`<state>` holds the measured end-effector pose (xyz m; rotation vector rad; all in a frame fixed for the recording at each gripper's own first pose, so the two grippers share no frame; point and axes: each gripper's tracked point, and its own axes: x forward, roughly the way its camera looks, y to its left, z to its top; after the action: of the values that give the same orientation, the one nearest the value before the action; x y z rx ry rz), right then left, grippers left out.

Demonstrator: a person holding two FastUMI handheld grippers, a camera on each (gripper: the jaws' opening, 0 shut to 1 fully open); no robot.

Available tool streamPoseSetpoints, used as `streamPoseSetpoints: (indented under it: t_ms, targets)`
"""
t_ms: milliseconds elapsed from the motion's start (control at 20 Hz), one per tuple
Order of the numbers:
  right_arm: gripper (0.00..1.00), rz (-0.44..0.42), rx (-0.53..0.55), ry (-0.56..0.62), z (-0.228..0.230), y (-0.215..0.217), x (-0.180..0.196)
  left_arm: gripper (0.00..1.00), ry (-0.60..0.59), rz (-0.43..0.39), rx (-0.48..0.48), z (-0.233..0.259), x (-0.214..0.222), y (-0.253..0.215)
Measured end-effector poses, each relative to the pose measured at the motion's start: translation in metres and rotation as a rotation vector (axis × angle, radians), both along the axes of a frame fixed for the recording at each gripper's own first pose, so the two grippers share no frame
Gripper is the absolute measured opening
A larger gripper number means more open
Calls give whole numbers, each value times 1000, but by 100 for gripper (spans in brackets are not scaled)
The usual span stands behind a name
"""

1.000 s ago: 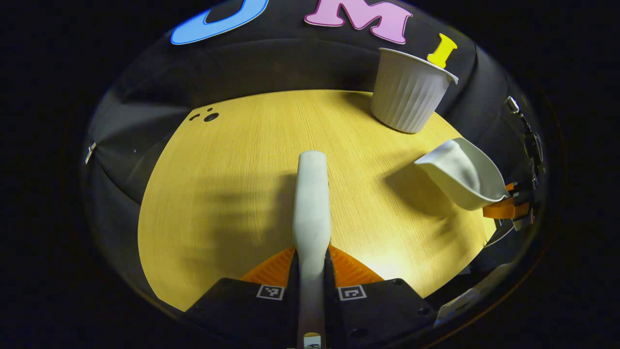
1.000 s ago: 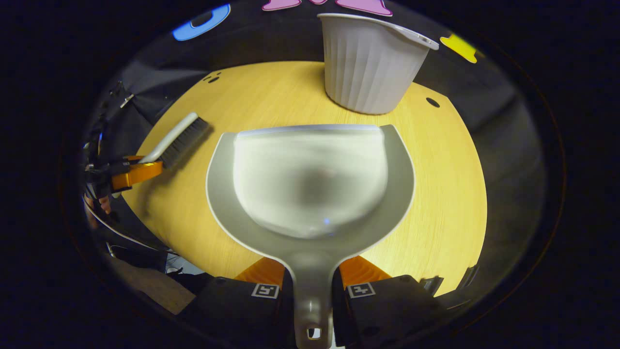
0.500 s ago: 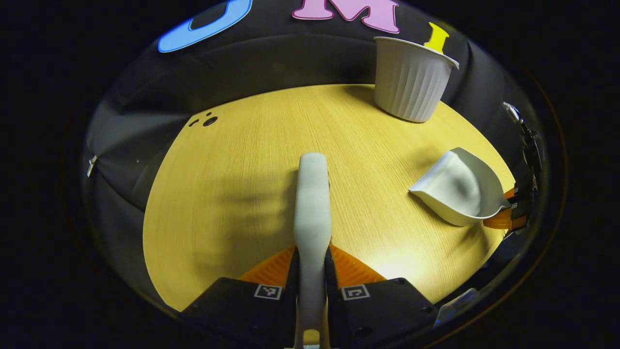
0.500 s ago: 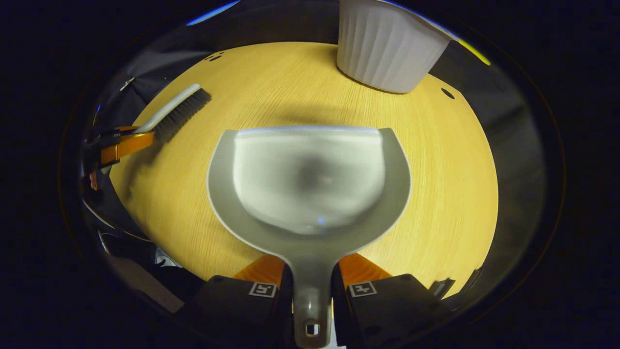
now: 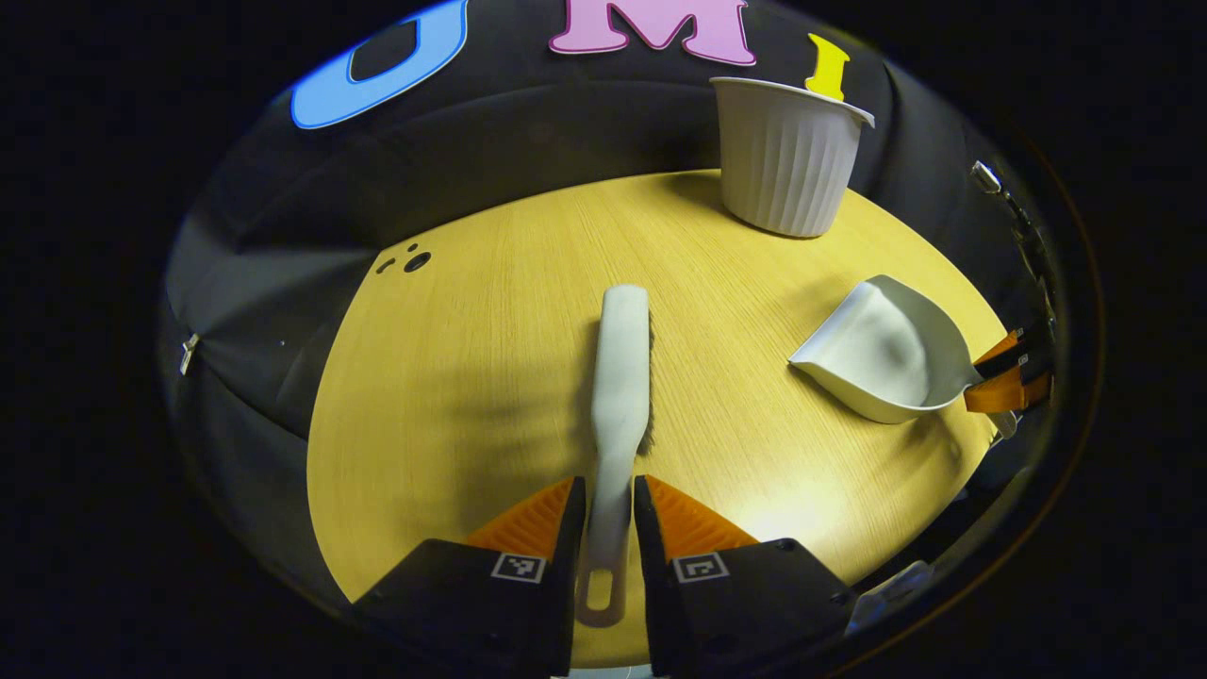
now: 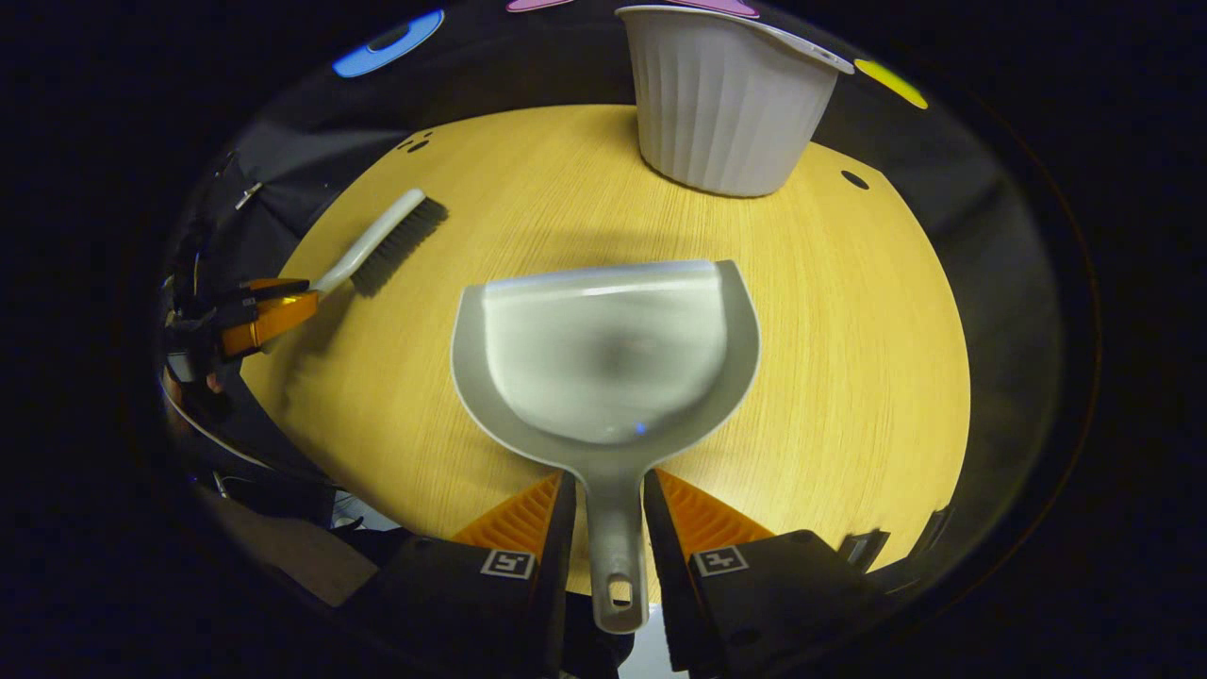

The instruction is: Pick up the small broom and dustpan from the desktop, sweep the trash into the dustpan with the broom, and then empty the trash into the garbage bin.

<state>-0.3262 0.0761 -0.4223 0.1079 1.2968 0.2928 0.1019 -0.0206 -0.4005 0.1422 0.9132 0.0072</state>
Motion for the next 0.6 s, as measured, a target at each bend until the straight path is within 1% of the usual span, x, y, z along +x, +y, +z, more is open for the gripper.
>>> streamPoseSetpoints:
  t_ms: [50,100,150,200,300,350,400,450,600]
  targets:
    - [54,-15,8,-19,10,-2,2,31,-10,-2,1,7,-3,0]
    - [46,-29,15,-43,20,-4,7,31,-22,-2,1,14,-6,0]
    - [46,-44,23,-71,31,-4,11,31,-38,-2,-3,23,-9,-2]
    - [46,-59,36,-105,43,-4,17,35,-57,-2,-9,34,-9,-3]
    - [45,-84,59,-187,69,-4,35,35,-112,8,-29,60,-5,-8]
    - [45,-94,66,-238,84,-3,47,35,-153,15,-44,77,0,-11]
    - [45,-106,65,-291,99,-4,58,30,-200,24,-62,96,6,-14]
    - [45,-117,67,-352,116,-4,71,34,-254,32,-79,116,14,-17]
    - [45,-144,87,-557,173,-6,111,35,-417,55,-109,178,36,-22]
